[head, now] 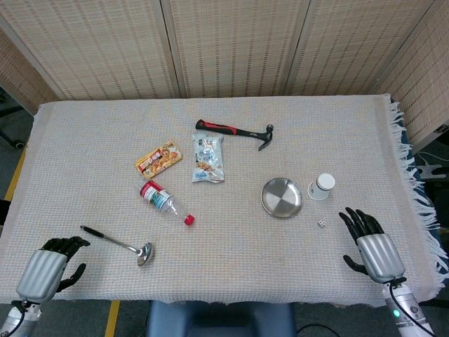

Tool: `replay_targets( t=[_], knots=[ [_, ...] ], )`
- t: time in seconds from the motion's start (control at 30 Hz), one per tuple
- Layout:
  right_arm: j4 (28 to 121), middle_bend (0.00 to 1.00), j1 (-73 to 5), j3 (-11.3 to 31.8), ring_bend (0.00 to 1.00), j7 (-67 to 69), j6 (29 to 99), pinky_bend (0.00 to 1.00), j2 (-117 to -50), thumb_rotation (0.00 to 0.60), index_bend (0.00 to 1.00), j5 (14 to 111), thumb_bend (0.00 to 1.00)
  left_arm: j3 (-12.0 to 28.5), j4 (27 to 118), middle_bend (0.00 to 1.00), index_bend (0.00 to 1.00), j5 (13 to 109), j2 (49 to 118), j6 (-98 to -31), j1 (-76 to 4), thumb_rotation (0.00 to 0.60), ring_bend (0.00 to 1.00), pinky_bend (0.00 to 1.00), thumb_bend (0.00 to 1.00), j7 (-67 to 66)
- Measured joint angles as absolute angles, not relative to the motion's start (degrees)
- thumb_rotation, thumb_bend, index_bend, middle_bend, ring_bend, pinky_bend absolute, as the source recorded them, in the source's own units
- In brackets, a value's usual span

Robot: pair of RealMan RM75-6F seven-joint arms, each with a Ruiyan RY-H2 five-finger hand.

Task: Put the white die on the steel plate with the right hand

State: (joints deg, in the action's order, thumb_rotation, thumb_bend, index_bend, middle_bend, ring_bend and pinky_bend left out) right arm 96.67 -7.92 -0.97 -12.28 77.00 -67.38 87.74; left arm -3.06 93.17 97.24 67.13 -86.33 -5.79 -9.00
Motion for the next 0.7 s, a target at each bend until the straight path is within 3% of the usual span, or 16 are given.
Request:
replay_targets(
  t=[0.37, 0.47, 0.6, 0.63, 0.7],
  knots=[
    [95.5, 0.00, -8.5, -0.9, 0.00, -12.3, 76.4, 0.12, -68.1, 0.600, 0.00, 88.2, 0.12, -2.9, 93.2, 0.33, 0.33, 97.5, 66.7, -86.9, -5.8, 0.600, 0.35, 0.37, 0.33, -7.0],
    [94.6, 0.00, -8.9, -0.7, 0.00, -12.2, 76.2, 0.17, -68.7, 0.600, 0.00, 88.5, 0.12, -2.8, 92.9, 0.33, 0.33, 97.4, 66.7, -87.0, -5.9, 0.600, 0.35, 0.37, 0.33, -6.8],
    [92.6, 0.19, -9.1, -0.2, 0.03, -12.1, 76.9, 0.41, -70.5, 0.600, 0.03, 89.1, 0.12, -2.9, 93.0, 0.34, 0.33, 97.3, 66.3, -86.9, -5.8, 0.600, 0.36, 0.37, 0.34, -5.9],
    [91.6, 0.26, -9.2, -0.1, 0.08, -11.9, 77.5, 0.47, -71.3, 0.600, 0.06, 89.6, 0.12, -2.9, 93.3, 0.34, 0.33, 97.4, 66.0, -87.3, -5.7, 0.600, 0.36, 0.37, 0.34, -5.6],
    [88.6, 0.44, -9.2, 0.3, 0.27, -11.6, 79.5, 0.57, -73.3, 0.600, 0.16, 91.1, 0.12, -3.0, 93.9, 0.35, 0.33, 97.8, 65.5, -88.2, -5.4, 0.600, 0.36, 0.37, 0.34, -5.4]
  ],
)
